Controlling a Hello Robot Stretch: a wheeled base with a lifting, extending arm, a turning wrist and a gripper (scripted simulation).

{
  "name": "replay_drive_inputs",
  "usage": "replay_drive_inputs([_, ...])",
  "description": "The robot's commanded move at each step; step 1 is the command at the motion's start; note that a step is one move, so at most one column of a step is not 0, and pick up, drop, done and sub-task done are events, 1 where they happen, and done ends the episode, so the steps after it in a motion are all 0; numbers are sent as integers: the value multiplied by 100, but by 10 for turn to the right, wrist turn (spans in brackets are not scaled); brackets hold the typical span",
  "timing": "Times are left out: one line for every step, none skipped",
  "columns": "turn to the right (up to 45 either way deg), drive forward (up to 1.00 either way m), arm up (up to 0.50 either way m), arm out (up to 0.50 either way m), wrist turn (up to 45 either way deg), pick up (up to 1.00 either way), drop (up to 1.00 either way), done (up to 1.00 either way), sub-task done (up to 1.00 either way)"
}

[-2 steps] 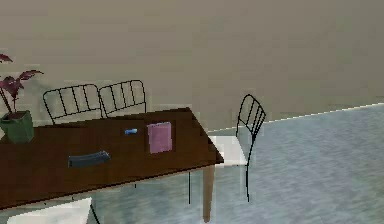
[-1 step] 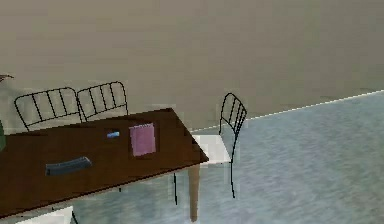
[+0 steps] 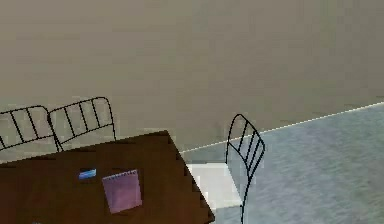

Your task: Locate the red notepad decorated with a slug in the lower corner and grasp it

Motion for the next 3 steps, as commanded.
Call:
replay_drive_inputs([-450,0,0,0,0,0,0,0,0])
replay_drive_inputs([-450,0,0,0,0,0,0,0,0])
replay_drive_inputs([-180,0,0,0,0,0,0,0,0])
